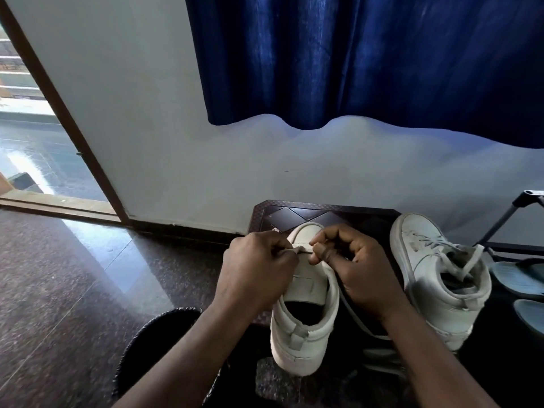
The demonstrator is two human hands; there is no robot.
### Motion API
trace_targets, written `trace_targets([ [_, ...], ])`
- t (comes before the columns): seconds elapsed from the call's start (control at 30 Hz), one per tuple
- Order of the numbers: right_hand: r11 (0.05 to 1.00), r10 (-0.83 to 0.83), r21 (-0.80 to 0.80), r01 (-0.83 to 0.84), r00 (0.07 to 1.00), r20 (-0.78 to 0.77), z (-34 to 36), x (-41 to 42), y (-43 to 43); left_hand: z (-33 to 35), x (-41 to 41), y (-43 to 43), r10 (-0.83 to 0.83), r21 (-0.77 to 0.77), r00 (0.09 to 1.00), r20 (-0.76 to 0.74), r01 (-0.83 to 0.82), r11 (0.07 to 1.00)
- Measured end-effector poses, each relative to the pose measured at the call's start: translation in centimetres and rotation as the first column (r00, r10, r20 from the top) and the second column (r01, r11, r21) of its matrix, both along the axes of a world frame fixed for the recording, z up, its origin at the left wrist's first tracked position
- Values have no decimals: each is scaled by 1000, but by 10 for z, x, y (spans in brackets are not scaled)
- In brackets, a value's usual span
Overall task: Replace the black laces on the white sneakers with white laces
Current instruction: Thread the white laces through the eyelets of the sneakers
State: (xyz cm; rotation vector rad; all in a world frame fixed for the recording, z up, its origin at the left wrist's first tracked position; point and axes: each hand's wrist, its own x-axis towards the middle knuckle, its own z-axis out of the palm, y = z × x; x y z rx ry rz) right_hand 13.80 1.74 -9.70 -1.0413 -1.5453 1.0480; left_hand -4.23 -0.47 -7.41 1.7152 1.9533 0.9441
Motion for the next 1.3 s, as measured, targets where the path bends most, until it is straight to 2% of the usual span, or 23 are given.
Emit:
trace_targets([
  [0.13,994,-106,-27,107,994,4,2,1,-1,-2,6,1,31,-21,990,139,-28,999],
  [0.23,989,-134,-68,131,990,-47,3,-2,3,-4,9,2,70,-53,977,202,-60,997],
  [0.33,988,-127,-94,119,988,-83,4,-5,6,-5,10,2,93,-87,957,276,-71,994],
  [0.47,994,-45,-99,44,999,-15,6,-1,7,-7,10,1,83,-101,935,344,-51,994],
  [0.63,976,41,-211,-57,996,-83,9,8,8,-7,12,-2,64,-79,933,353,-39,996],
  [0.7,979,3,-205,-4,1000,-6,9,5,7,-7,14,-2,60,-71,930,362,-37,997],
  [0.83,995,-57,-72,72,979,194,7,-2,9,-9,17,-5,63,-30,928,368,-56,998],
  [0.9,996,-81,-25,90,968,238,6,-4,8,-10,17,-5,69,-17,929,364,-67,998],
  [1.0,990,-133,-4,138,960,245,5,-6,8,-10,17,-4,75,-21,928,365,-72,997],
  [1.13,973,-206,-56,222,956,210,2,-6,9,-11,17,-4,80,-12,937,339,-80,997],
  [1.3,973,-204,-76,220,962,182,2,-6,8,-13,17,-3,78,9,944,319,-86,996],
])
